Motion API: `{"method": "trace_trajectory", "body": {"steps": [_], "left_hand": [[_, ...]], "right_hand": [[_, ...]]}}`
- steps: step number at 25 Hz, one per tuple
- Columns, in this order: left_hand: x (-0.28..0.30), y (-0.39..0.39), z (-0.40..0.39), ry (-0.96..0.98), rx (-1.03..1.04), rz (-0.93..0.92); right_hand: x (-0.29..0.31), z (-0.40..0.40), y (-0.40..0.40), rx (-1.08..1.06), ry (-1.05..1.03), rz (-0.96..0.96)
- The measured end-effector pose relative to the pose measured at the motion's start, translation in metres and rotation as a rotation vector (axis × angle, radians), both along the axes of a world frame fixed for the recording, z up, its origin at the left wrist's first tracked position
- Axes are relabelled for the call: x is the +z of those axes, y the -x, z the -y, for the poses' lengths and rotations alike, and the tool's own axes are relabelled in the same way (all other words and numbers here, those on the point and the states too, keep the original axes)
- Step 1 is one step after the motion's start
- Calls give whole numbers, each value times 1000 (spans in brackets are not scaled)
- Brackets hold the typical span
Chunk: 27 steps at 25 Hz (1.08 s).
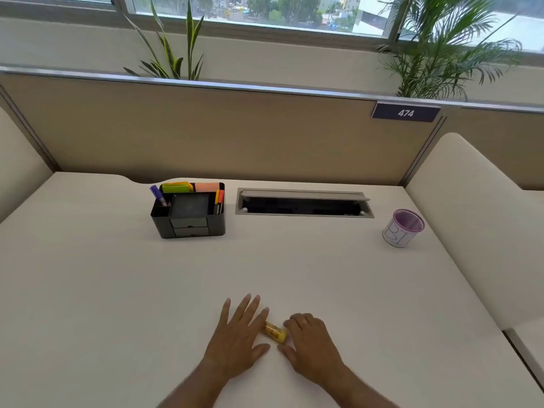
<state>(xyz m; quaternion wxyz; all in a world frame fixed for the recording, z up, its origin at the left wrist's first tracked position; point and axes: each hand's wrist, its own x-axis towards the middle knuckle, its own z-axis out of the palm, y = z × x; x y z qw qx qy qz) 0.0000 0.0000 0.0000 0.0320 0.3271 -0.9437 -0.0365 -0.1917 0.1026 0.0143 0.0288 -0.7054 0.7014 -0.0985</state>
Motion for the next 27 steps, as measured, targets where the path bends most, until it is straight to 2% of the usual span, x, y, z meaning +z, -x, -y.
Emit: {"method": "trace_trajectory", "body": {"steps": [6,10,14,17,21,24,27], "left_hand": [[-11,2,2,-70,-1,-60],[-11,5,6,-83,51,-170],[5,20,4,-185,37,-444],[33,32,-4,-465,113,-671],[61,46,-11,-613,173,-967],[74,52,-12,-630,182,-1047],[79,53,-9,-597,141,-1029]], "right_hand": [[0,1,-2,-1,-10,17],[9,7,1,-2,70,162],[35,20,1,-7,128,394],[57,30,0,-33,175,520],[75,35,-4,-39,249,645],[82,37,-6,-66,356,632],[86,39,-5,-56,434,612]]}}
